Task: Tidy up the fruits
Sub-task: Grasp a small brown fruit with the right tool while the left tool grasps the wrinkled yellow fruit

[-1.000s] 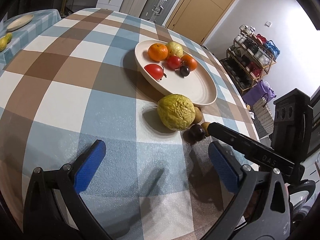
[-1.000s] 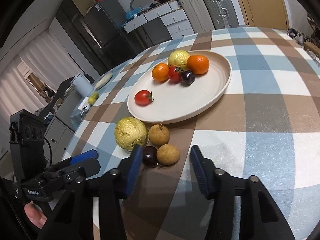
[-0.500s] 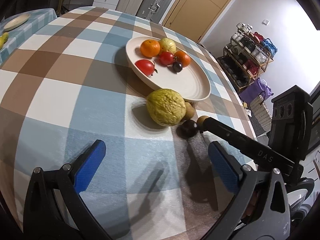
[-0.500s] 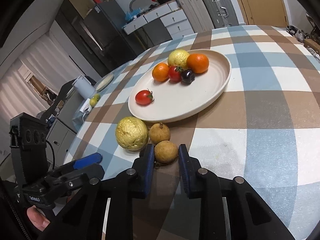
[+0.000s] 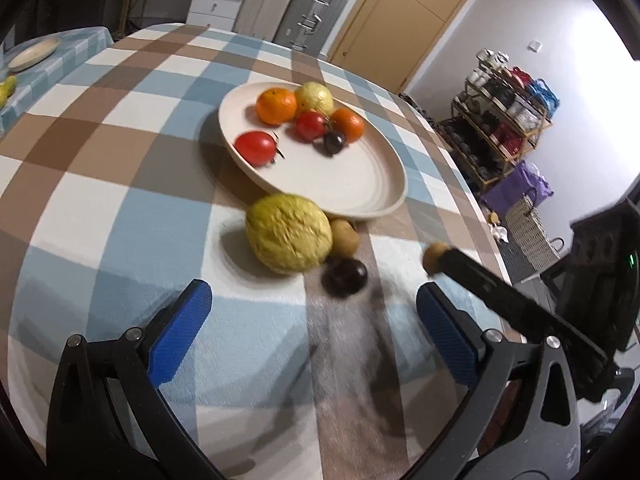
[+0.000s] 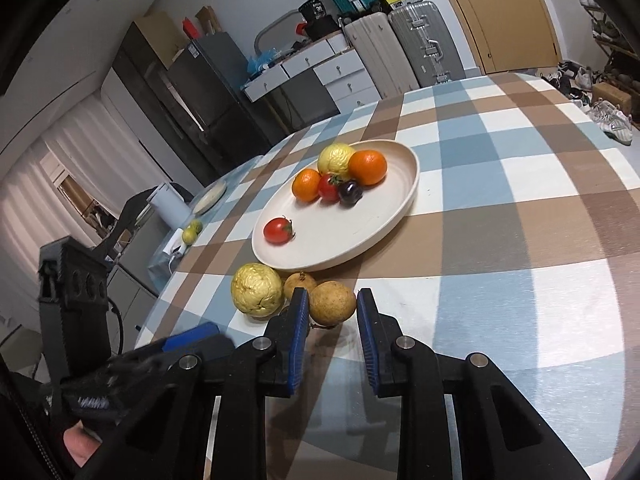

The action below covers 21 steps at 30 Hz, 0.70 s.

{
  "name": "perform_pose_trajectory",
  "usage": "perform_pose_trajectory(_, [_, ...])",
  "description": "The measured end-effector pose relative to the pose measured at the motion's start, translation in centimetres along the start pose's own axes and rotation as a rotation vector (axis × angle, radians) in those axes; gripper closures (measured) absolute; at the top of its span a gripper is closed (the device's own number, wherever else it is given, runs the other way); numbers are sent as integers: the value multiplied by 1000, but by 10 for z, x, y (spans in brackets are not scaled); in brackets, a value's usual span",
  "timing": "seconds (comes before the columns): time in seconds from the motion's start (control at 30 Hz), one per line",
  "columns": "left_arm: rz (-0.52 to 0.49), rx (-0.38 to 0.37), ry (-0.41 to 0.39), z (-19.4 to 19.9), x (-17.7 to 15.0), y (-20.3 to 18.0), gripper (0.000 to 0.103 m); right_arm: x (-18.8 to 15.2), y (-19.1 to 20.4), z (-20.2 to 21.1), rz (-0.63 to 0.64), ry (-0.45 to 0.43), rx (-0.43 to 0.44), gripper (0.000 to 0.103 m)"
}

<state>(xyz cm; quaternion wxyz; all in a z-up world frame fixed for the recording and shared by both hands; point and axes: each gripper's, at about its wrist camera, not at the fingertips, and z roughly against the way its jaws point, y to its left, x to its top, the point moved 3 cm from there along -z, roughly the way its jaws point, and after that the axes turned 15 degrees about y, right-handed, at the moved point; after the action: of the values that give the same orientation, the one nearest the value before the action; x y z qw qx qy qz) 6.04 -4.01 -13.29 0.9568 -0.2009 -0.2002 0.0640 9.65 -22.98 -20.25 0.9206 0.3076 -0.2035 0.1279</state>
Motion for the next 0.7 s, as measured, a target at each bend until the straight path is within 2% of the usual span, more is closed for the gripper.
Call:
perform_pose_trajectory(0.23, [16,-11,-18,-2,25,12,4,-4,-5,4,0,-13,21,78])
perform_pose_trajectory(0.37, [-30,-42,41,-13,35,12,20,-4,-6,3,2,-11,30,78])
perform_pose_trajectory(0.4, [-35,-44,54,-16,35,13,28,-3,-6,3,3,-9,33,78])
perform_pose_trajectory(0.47, [-45,-43,77,-21,35,15,39,-3,-7,2,8,-4,37,78])
perform_pose_trajectory(0.5, [-54,-41,72,-22,35,16,50,-3,-6,1,11,-2,36,78])
perform_pose_trajectory(0.53, [-61,-39,67,-21,34,16,55,-2,-6,1,14,-1,33,78])
perform_pose_trajectory(0.7, [-53,-77,34,-14,34,26,56,0,-6,-2,12,7,29,78])
